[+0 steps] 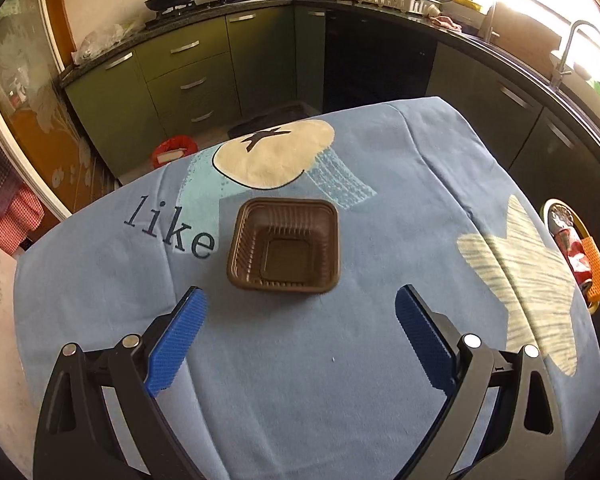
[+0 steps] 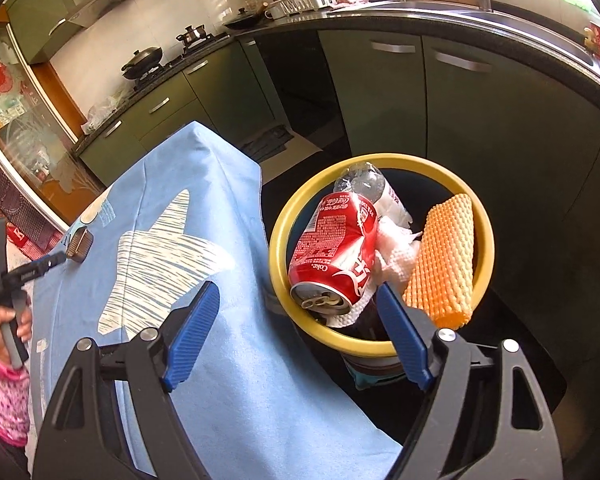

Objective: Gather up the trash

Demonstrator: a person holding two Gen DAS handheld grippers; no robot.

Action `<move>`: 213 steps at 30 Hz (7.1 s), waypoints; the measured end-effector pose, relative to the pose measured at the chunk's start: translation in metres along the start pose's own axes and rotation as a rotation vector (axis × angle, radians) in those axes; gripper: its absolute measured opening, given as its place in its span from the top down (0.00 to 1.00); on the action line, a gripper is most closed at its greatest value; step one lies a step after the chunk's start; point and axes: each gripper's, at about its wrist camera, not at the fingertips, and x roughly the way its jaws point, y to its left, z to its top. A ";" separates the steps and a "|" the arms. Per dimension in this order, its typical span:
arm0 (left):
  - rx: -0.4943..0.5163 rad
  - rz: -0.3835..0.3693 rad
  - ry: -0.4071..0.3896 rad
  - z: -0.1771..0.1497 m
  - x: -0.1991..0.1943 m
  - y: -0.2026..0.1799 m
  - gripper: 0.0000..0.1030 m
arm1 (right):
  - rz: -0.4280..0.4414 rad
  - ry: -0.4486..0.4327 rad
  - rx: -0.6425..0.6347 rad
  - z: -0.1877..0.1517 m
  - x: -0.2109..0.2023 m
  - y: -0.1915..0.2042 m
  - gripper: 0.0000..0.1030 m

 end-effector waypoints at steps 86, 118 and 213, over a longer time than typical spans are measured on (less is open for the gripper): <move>0.464 -0.498 0.207 0.031 0.050 -0.493 0.18 | -0.043 -0.112 0.200 -0.023 -0.067 -0.156 0.23; -0.120 0.076 -0.416 -0.209 -0.254 -0.045 0.05 | -0.005 -0.277 -0.299 -0.079 -0.141 0.085 0.07; -0.152 0.079 -0.485 -0.254 -0.298 -0.059 0.05 | -0.045 -0.340 -0.358 -0.099 -0.158 0.093 0.07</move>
